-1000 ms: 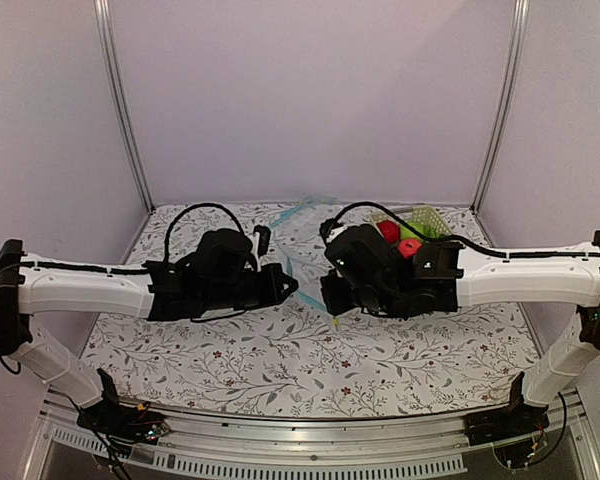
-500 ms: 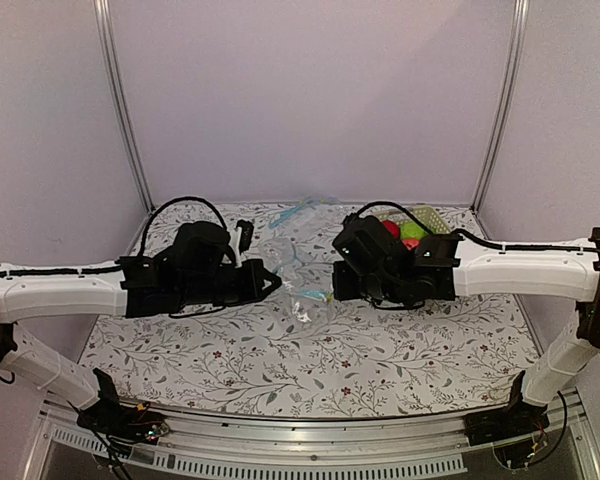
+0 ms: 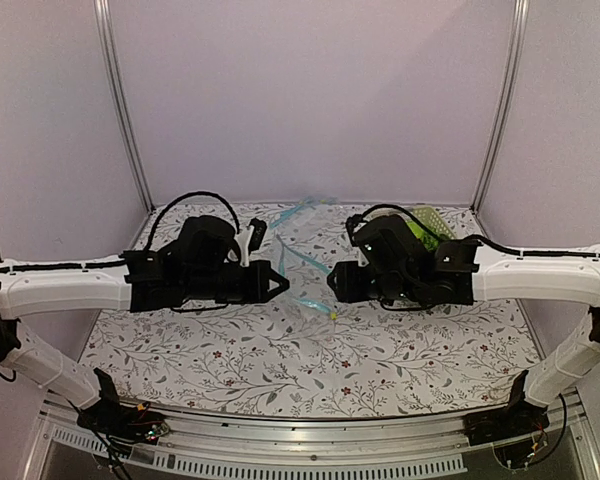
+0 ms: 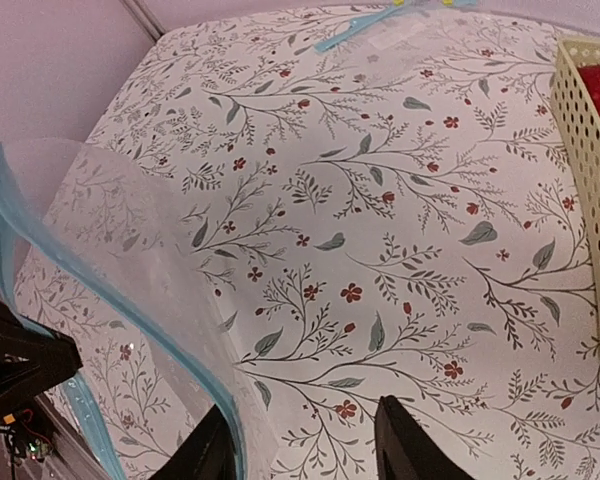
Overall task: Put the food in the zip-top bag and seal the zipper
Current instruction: Open the zipper food storage bag.
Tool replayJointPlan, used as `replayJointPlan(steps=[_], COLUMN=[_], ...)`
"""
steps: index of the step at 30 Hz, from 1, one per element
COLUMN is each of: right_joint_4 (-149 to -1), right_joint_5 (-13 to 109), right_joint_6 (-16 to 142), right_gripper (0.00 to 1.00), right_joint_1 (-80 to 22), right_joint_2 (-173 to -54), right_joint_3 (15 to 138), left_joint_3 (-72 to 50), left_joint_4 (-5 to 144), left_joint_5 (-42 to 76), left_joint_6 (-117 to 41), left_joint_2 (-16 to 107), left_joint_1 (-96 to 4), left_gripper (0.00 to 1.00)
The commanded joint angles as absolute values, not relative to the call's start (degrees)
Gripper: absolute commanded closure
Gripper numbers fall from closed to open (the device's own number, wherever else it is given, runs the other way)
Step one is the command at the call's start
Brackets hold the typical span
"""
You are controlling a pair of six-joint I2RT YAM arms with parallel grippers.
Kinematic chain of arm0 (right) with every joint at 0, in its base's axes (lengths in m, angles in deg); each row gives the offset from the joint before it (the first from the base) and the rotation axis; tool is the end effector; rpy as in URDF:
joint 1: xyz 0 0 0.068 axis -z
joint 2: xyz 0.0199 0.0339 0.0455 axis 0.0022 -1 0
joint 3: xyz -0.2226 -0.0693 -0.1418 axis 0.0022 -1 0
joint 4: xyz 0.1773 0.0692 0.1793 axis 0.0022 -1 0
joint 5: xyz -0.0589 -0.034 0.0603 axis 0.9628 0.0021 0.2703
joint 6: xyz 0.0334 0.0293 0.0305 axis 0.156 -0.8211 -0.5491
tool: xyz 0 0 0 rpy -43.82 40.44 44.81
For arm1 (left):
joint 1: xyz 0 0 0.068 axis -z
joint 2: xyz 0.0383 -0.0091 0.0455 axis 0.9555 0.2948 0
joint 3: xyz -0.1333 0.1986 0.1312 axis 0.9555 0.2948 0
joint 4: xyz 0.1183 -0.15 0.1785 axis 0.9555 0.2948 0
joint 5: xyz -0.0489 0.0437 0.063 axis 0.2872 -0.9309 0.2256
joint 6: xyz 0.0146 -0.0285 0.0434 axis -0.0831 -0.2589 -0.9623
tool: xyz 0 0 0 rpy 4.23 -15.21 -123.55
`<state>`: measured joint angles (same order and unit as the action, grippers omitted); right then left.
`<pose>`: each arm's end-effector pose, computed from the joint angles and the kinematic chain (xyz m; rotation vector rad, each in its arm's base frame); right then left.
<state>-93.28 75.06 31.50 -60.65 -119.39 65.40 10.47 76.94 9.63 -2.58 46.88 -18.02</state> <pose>0.1744 0.2869 0.2677 -0.2705 2.2835 0.5238 0.1721 -0.2449 0.2597 0.1746 2.2987 -1.0123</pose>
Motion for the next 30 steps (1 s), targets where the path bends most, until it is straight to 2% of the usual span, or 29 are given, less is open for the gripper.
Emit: replayJointPlan(steps=[1, 7, 11, 16, 19, 25, 27, 30], right_joint_4=[-90.7, -97.0, -99.6, -98.9, -97.8, -99.0, -99.9, -100.1], right_joint_5=[65.7, 64.7, 69.3, 71.1, 71.9, 75.6, 76.8, 76.2], right_joint_6=[40.5, 48.1, 49.3, 47.7, 47.3, 46.4, 45.4, 44.3], right_gripper=[0.46, 0.37, 0.37, 0.42, 0.50, 0.82, 0.87, 0.89], right_joint_1=[-60.3, -60.2, -60.2, -60.3, -60.2, -60.2, -59.7, -58.5], right_joint_2=[-116.2, -115.6, -116.7, -117.8, -118.5, -119.3, -119.1, -118.5], right_joint_3=[65.6, 67.9, 69.1, 71.6, 72.8, 73.5, 73.0, 71.7], left_joint_3=[3.9, -3.6, -5.9, -7.2, -7.2, -6.0, -5.6, -5.1], left_joint_4=[81.6, 87.8, 90.1, 92.8, 93.6, 94.9, 95.6, 96.7], left_joint_5=[15.3, 21.7, 25.1, 27.7, 28.7, 25.8, 25.4, 26.5], left_joint_6=[-9.2, -16.1, -18.4, -19.3, -19.3, -19.1, -19.1, -19.7], left_joint_2=[50.4, 55.5, 57.1, 59.1, 59.9, 57.8, 56.8, 55.4], left_joint_1=[-18.8, -18.8, -18.8, -18.8, -18.7, -19.1, -19.7, -20.9], left_gripper=[1.00, 1.00, 1.00, 1.00, 1.00, 1.00, 1.00, 1.00])
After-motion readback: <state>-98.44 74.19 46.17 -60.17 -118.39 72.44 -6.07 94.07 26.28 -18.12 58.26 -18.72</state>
